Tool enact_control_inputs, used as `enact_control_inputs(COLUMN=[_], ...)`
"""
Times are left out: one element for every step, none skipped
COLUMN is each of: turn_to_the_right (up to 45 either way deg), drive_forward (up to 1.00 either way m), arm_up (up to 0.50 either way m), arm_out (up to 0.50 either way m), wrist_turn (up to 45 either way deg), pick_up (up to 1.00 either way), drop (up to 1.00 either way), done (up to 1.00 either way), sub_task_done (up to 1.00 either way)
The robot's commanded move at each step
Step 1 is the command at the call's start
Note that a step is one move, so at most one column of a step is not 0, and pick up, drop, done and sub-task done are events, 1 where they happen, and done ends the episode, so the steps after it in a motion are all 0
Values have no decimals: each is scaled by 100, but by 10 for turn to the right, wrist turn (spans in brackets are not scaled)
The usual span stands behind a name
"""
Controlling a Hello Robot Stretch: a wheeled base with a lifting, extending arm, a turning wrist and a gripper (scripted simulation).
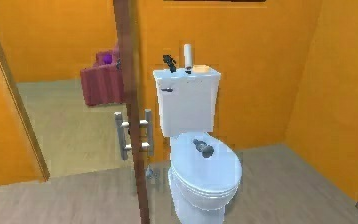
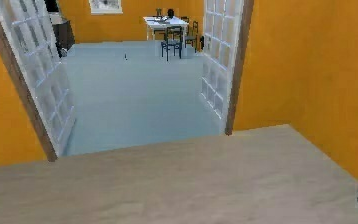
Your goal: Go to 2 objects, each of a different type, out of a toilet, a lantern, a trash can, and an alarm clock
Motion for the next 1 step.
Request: enact_control_inputs(turn_to_the_right=[0], drive_forward=[0], arm_up=[0], arm_out=[0], wrist_turn=[0], pick_up=[0], drop=[0], done=[100], sub_task_done=[0])
